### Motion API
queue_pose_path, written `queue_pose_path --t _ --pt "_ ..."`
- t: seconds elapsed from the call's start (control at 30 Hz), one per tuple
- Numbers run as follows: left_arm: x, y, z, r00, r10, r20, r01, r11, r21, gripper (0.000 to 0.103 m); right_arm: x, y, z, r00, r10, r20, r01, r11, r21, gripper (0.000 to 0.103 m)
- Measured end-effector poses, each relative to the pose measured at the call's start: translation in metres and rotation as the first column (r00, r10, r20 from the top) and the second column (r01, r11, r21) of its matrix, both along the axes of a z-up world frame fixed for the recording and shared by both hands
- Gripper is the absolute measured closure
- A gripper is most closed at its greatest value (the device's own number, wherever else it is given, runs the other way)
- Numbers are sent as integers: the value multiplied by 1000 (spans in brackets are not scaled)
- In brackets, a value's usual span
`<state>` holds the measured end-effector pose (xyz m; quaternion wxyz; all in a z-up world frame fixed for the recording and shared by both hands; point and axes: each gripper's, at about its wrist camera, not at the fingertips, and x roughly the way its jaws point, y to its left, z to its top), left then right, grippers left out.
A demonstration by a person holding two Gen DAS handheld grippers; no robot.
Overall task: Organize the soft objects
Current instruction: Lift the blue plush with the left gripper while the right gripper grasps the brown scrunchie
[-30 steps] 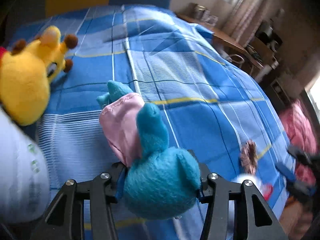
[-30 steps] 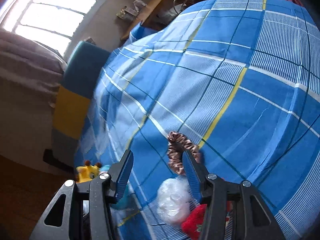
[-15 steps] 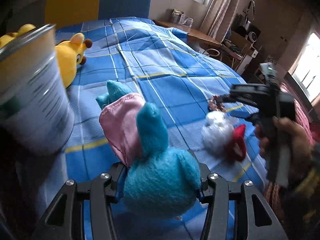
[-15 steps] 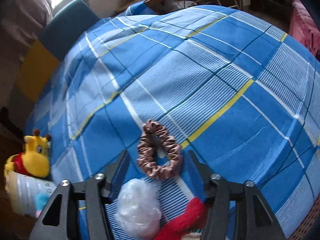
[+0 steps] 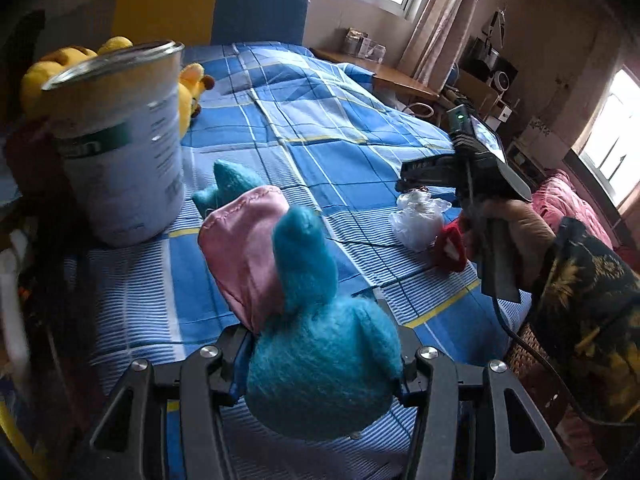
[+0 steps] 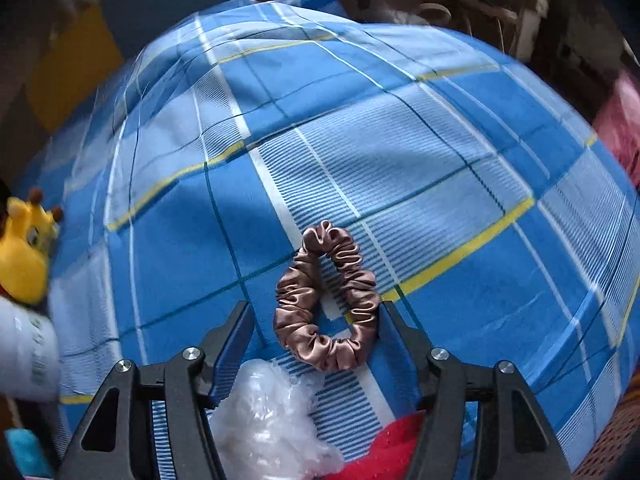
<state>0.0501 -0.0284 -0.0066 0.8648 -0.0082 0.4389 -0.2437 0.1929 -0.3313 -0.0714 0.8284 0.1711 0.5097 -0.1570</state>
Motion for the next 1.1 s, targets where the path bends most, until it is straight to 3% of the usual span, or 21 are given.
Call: queue_pose_path --t 0.03,0.07,0.53,0.77,1.1 --pt "-3 2 2 1000 6 15 -6 1000 9 49 1 4 0 1000 9 -10 -9 999 -36 77" --pt "-4 4 3 1000 11 25 -11 1000 15 49 1 6 0 1000 18 -17 -19 998 -58 83" --pt "-25 28 28 983 98 157 -112 991 80 49 -1 -4 -3 1000 8 6 -8 1000 20 79" --pt "-29 43 34 975 139 172 -153 985 73 49 2 9 0 998 68 -17 -69 994 -87 78" --pt "-33 69 40 960 206 190 -222 973 63 48 2 14 2 995 96 -23 -98 986 -134 78"
